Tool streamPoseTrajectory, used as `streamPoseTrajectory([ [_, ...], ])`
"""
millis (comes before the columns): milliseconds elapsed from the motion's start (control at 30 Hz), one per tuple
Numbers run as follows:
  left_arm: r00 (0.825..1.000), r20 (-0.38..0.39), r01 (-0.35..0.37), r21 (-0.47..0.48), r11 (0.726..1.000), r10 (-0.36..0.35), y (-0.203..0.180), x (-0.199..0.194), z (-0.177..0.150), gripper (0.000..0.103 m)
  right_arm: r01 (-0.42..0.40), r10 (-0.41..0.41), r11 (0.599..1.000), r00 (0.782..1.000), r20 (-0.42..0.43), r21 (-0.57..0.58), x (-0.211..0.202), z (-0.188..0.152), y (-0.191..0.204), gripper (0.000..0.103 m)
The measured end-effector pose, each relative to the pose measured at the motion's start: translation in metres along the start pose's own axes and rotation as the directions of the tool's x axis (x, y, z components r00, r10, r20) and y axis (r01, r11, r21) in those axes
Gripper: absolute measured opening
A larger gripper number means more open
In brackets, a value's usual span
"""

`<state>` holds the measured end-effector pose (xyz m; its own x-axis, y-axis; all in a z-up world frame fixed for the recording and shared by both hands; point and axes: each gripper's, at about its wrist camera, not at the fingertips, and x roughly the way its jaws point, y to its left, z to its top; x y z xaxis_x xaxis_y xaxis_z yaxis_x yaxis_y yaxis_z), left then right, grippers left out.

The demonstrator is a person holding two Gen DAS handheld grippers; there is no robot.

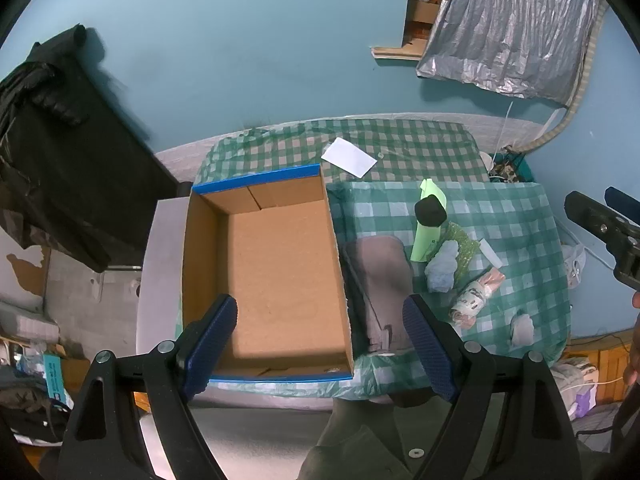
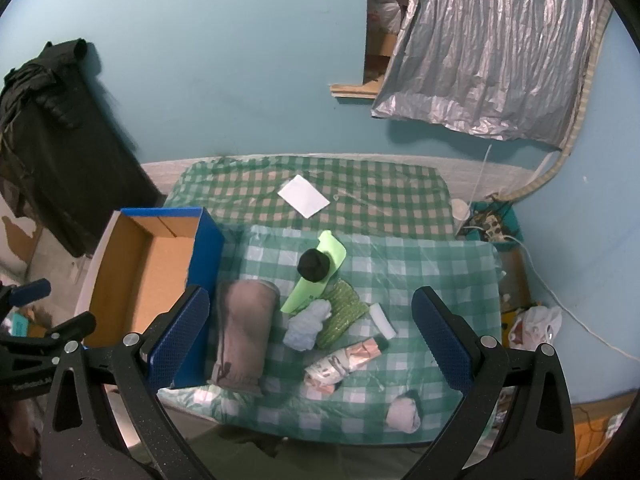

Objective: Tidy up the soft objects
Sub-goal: 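Move both tools toward the items on the checked bed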

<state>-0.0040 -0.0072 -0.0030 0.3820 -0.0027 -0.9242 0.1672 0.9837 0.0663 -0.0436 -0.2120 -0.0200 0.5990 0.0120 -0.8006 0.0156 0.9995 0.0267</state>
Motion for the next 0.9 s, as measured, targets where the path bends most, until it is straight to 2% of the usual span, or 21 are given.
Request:
streamPoseTrajectory([
  [900,1.0,-0.011,-0.009,0.007,1.0,0.009,-0.0102,0.004,0.0043,0.086,-0.018,0.018,1.0,1.0,-0.024,-0.007,0.0098,-0.0043,-0.004,0.101],
])
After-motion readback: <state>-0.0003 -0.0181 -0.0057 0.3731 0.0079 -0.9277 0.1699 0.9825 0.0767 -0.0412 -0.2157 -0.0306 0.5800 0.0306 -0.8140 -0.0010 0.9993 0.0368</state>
